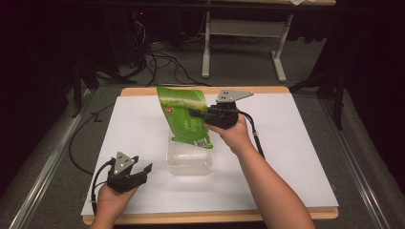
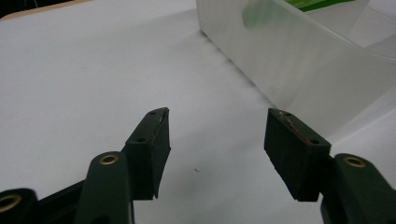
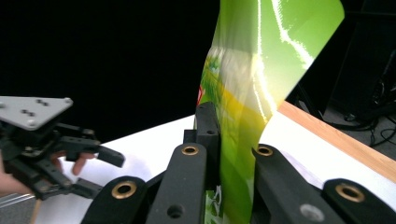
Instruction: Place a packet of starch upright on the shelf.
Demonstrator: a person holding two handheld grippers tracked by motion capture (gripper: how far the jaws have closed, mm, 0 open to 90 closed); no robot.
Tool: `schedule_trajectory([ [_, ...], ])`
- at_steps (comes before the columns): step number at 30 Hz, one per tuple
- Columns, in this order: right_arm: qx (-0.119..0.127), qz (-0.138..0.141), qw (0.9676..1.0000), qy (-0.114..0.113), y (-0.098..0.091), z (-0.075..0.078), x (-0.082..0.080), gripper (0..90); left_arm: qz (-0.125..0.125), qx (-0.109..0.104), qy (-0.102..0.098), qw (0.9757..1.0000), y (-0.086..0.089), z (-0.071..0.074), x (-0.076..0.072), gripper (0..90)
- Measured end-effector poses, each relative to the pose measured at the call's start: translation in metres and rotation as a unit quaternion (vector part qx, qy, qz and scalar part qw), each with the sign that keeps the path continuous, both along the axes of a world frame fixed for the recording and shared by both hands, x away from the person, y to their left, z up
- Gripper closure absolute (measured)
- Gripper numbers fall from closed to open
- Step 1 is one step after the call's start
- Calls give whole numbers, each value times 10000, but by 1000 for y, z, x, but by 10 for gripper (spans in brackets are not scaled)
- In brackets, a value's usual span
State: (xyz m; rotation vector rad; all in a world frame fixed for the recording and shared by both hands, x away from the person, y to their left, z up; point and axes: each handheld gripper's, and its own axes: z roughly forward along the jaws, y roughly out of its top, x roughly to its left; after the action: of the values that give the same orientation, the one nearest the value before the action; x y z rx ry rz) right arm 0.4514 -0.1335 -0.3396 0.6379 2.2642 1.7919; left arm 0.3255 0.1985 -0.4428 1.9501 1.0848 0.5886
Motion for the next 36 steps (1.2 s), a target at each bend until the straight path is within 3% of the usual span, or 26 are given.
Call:
schedule_trajectory([
  [3, -22, -78, 10000, 46, 3, -3, 8, 891, 11, -19, 13, 10000, 1, 0, 0, 412],
  [13, -26, -91, 9999, -114, -1, -2, 25, 891, 40, -30, 25, 10000, 2, -2, 0, 411],
  [19, -76, 40, 9996, -261, 0, -7, 19, 890, 26, -14, 48, 10000, 1, -2, 0, 412],
  [22, 26, 64, 9996, -280, -4, -14, 14, 890, 22, -1, 39, 10000, 0, -2, 0, 412],
  [28, 42, 64, 9997, -227, -8, -26, 8, 889, 20, 17, 55, 10000, -1, -3, 0, 412],
  [31, 257, 20, 9996, -63, -13, -30, 8, 889, 14, 41, 64, 10000, -2, -3, 0, 411],
  [36, 356, -54, 9994, -2, -13, -34, 7, 889, 7, 61, 68, 10000, -2, -3, 0, 411],
])
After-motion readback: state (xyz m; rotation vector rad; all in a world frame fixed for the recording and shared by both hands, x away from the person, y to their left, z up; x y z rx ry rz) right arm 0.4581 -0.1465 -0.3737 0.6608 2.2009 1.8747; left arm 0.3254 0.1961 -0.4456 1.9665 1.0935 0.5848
